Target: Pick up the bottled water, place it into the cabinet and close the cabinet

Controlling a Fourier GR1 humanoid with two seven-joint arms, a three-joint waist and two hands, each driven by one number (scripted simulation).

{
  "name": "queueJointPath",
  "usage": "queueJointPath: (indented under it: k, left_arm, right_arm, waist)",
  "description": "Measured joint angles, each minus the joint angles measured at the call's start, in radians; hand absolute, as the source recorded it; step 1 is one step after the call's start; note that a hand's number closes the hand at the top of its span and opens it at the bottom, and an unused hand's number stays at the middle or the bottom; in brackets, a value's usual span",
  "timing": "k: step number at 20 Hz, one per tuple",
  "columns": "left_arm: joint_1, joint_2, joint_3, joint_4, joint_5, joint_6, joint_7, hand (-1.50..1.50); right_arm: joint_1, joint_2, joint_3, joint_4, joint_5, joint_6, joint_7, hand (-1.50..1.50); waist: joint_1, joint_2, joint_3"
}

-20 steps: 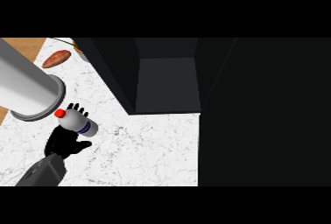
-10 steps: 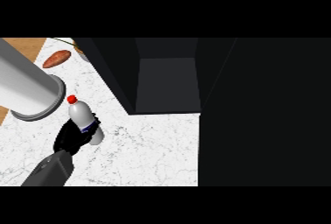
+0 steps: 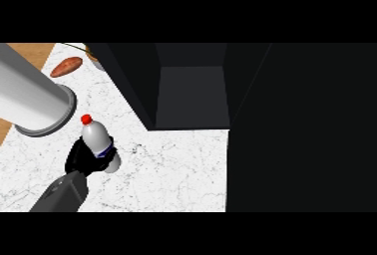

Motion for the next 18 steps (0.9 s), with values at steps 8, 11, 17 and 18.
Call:
queueJointPath:
  k: [8,11,17,18]
  left_arm:
    - [0.121,-0.03,-0.003,-0.112,0.042,0.002,-0.046,1.5]
    - [0.142,-0.053,-0.007,-0.159,0.066,-0.001,-0.029,1.5]
    - [0.222,-0.119,-0.04,-0.327,0.125,-0.01,0.071,1.5]
    - [0.247,-0.131,-0.049,-0.379,0.136,-0.006,0.097,1.5]
  right_arm:
    - [-0.008,0.009,0.007,0.018,0.023,-0.012,-0.006,-1.5]
    - [0.005,0.005,0.002,0.017,0.02,-0.008,-0.015,-1.5]
    - [-0.006,-0.011,-0.024,0.039,-0.003,0.007,-0.022,-1.5]
    - [-0.001,-0.009,-0.019,0.039,0.003,0.006,-0.022,-1.5]
  waist:
    - [0.016,-0.009,0.004]
    - [0.017,-0.01,0.005]
    - [0.024,-0.01,0.004]
    - [0.027,-0.011,0.004]
